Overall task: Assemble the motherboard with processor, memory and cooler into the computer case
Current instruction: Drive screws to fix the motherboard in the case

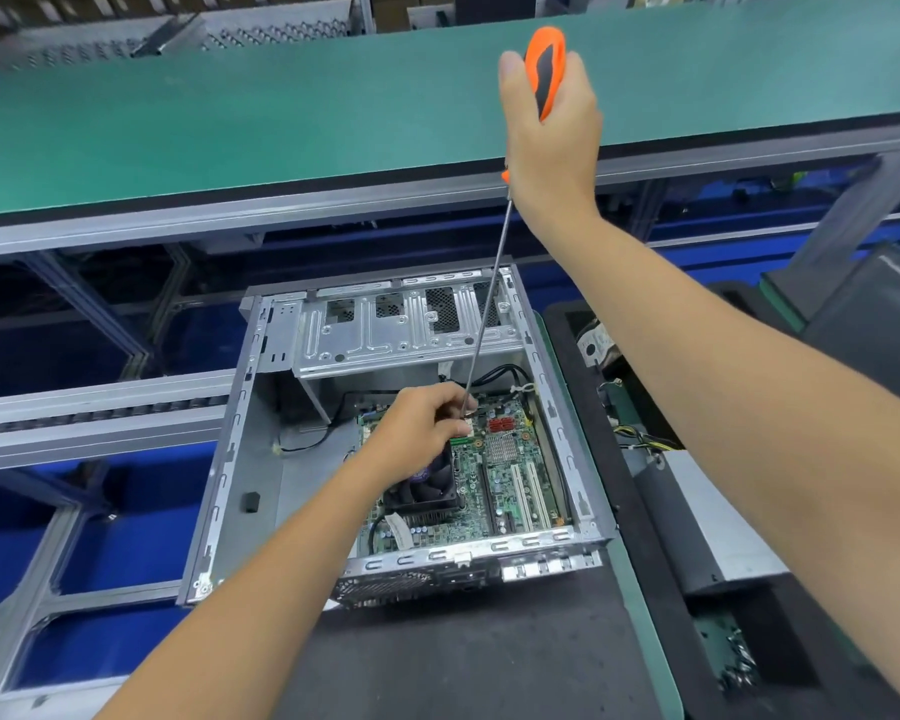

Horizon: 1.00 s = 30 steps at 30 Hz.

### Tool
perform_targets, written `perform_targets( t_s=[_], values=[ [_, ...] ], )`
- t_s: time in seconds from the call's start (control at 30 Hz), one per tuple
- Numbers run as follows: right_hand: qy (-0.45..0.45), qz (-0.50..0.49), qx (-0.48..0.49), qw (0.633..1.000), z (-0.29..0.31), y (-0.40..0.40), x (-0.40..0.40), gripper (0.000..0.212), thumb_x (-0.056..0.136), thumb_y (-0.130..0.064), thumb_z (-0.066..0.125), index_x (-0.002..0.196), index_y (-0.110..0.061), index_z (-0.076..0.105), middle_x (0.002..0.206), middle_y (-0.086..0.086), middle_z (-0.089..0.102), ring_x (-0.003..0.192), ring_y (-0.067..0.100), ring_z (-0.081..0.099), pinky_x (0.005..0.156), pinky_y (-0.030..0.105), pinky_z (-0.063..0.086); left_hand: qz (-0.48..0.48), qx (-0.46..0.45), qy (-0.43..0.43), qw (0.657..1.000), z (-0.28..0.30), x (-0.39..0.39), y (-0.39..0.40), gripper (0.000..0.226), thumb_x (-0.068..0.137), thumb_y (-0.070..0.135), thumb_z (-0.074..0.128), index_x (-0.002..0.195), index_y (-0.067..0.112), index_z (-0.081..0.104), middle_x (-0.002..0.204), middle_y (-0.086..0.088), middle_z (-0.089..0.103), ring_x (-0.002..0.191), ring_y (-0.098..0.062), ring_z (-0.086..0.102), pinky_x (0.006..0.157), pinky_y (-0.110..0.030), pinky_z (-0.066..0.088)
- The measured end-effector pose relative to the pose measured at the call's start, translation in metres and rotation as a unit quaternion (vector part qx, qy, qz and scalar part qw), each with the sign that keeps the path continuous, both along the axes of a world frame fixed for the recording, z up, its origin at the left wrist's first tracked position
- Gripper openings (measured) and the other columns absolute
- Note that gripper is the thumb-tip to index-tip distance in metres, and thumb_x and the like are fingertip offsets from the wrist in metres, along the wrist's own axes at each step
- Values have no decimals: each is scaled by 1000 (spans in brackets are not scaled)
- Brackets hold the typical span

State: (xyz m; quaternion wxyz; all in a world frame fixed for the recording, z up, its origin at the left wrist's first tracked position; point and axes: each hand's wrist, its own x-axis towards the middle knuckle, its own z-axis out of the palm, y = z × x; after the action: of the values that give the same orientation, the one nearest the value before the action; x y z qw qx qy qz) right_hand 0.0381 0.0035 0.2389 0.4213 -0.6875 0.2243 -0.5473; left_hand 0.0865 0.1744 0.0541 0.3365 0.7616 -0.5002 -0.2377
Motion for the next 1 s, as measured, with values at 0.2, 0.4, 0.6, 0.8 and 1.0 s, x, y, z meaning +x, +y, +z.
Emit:
perform_targets(
  t_s=[0.2, 0.4, 0.6, 0.8, 1.0],
  values=[
    [3, 10, -40, 999, -5, 2, -7, 31, 97, -21, 54, 73, -16, 35, 60, -10, 29, 50, 5, 26, 49, 21, 27, -33, 14, -90, 995, -2, -2, -18, 15, 82, 17, 73, 91, 20, 62, 75, 12, 60, 70, 0, 56, 66, -21, 47],
    [38, 46, -78, 995, -24, 12, -9, 28, 97, -23, 55, 77, -13, 37, 59, -3, 32, 47, 10, 29, 45, 29, 29, -41, 93, -77, 992, -5, -10, -38, 21, 78, 16, 77, 81, 25, 58, 76, 10, 60, 71, -4, 57, 70, -31, 51],
    [75, 70, -119, 988, -41, 18, -9, 28, 97, -25, 55, 80, -14, 36, 59, -9, 32, 47, 9, 30, 46, 25, 30, -19, 122, -57, 991, -12, -14, -48, 16, 75, 19, 80, 76, 22, 63, 84, 5, 65, 82, -15, 60, 72, -30, 47],
    [86, 66, -113, 988, -55, 20, -10, 30, 97, -28, 56, 83, -11, 36, 60, 2, 35, 48, 17, 33, 47, 35, 33, 6, 114, -41, 993, -17, -3, -43, 4, 82, 15, 73, 82, 16, 69, 86, 3, 66, 84, -16, 59, 76, -28, 44],
    [110, 87, -119, 983, -69, 21, -12, 27, 97, -28, 56, 87, -9, 39, 60, 3, 36, 48, 22, 37, 47, 39, 35, 0, 106, -27, 994, -18, 4, -39, 3, 82, 17, 73, 81, 18, 70, 87, 3, 68, 87, -16, 61, 82, -31, 47]
  ],
)
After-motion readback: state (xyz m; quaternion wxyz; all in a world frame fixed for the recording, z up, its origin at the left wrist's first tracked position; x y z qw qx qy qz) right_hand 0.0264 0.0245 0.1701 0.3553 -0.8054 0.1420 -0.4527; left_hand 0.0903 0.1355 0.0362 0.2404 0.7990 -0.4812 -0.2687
